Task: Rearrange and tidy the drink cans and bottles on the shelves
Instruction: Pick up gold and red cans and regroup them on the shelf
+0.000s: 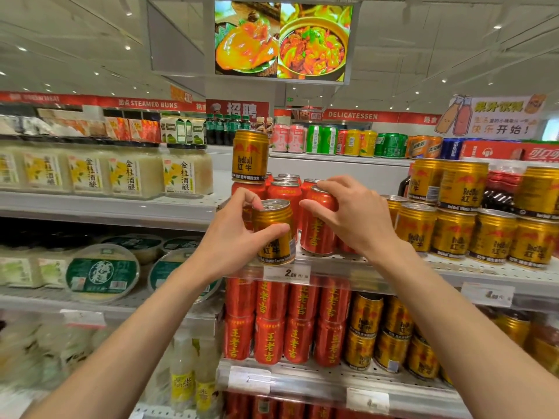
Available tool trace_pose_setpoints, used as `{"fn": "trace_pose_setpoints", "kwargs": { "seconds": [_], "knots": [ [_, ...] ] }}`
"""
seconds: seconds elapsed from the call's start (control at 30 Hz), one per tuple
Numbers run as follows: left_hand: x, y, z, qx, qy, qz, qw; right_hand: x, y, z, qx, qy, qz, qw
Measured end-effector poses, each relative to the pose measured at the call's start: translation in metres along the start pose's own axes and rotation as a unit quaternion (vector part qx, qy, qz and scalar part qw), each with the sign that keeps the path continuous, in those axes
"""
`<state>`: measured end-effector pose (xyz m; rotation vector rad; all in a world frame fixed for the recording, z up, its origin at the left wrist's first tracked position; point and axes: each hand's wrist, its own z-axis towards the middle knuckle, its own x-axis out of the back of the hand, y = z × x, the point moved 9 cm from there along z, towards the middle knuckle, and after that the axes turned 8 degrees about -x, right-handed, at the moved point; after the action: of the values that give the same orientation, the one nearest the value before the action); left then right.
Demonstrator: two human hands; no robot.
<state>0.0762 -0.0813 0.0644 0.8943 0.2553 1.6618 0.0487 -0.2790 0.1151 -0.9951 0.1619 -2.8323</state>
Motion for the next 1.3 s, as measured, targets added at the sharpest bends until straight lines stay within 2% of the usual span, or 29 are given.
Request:
{"fn": "trace_pose_setpoints", "kwargs": {
  "seconds": [0.1, 0.2, 0.27, 0.37, 0.5, 0.8, 0.93, 1.07, 1.3],
  "knots": [
    [-0.003, 0.003, 0.000, 0.000, -0.003, 0.003, 1.000, -0.005, -0.002, 0.002, 0.015, 0.001, -0.013, 1.000],
    [-0.003, 0.005, 0.000, 0.003, -0.005, 0.002, 1.000, 0.000, 0.002, -0.007, 0.032, 0.017, 0.038, 0.999],
    [-0.005, 0.005, 0.001, 0.004, -0.007, -0.001, 1.000, 0.013, 0.010, -0.018, 0.035, 0.062, 0.066, 0.995],
    [-0.008, 0.006, 0.002, 0.003, -0.008, -0.003, 1.000, 0.027, 0.040, -0.042, -0.026, 0.122, 0.089, 0.988],
    [-0.011, 0.007, 0.004, 0.000, -0.001, 0.001, 1.000, 0.002, 0.070, -0.065, -0.111, 0.066, 0.077, 0.989],
    [-0.010, 0.005, 0.004, 0.010, 0.006, 0.016, 1.000, -0.020, 0.079, -0.060, -0.164, 0.010, 0.066, 0.984],
    [-0.011, 0.006, 0.005, 0.008, 0.001, 0.016, 1.000, -0.011, 0.069, -0.062, -0.137, 0.019, 0.076, 0.987],
    [-0.010, 0.006, 0.005, 0.002, 0.002, 0.015, 1.000, -0.017, 0.040, -0.065, -0.097, -0.031, 0.079, 0.992],
    [-0.004, 0.009, 0.002, -0.005, 0.005, 0.012, 1.000, -0.034, 0.038, -0.055, -0.115, -0.044, 0.072, 0.990]
  ]
}}
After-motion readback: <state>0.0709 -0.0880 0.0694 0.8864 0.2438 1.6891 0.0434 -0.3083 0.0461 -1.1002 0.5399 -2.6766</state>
